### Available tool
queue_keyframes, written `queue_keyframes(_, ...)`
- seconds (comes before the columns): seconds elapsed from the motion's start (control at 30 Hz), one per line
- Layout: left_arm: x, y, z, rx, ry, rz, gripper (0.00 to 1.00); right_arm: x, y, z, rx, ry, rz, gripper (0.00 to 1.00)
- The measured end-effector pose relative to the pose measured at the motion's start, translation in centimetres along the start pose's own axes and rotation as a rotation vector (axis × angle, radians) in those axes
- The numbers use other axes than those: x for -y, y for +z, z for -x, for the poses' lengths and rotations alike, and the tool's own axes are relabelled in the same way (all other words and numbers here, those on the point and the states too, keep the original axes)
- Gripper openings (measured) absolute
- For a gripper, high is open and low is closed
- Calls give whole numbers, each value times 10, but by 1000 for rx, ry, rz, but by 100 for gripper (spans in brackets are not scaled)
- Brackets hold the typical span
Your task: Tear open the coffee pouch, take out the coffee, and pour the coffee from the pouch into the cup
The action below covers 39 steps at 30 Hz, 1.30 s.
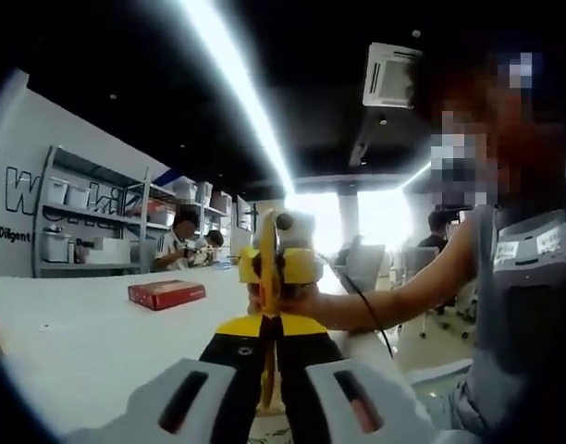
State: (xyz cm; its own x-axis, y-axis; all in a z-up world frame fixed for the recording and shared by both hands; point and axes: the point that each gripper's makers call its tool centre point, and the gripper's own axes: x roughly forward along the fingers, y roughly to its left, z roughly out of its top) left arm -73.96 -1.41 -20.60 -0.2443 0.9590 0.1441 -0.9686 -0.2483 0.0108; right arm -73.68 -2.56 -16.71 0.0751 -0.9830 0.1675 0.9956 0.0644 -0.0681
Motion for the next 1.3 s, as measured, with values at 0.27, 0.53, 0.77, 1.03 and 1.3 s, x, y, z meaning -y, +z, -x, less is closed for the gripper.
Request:
queue_keyframes(0.27,1,-3,-2,-13,-8,7,15,2,10,4,34,-6,0,10)
queue_keyframes(0.53,1,-8,-3,-37,-4,-17,15,-2,20,8,80,10,10,10)
queue_keyframes(0.77,1,-8,-2,-40,3,-30,10,-1,22,9,86,2,17,10)
queue_keyframes(1.03,2,-9,-1,-42,5,-56,6,0,21,8,87,3,12,10)
queue_keyframes(1.3,1,-9,1,-51,17,-66,4,0,20,8,83,2,14,10)
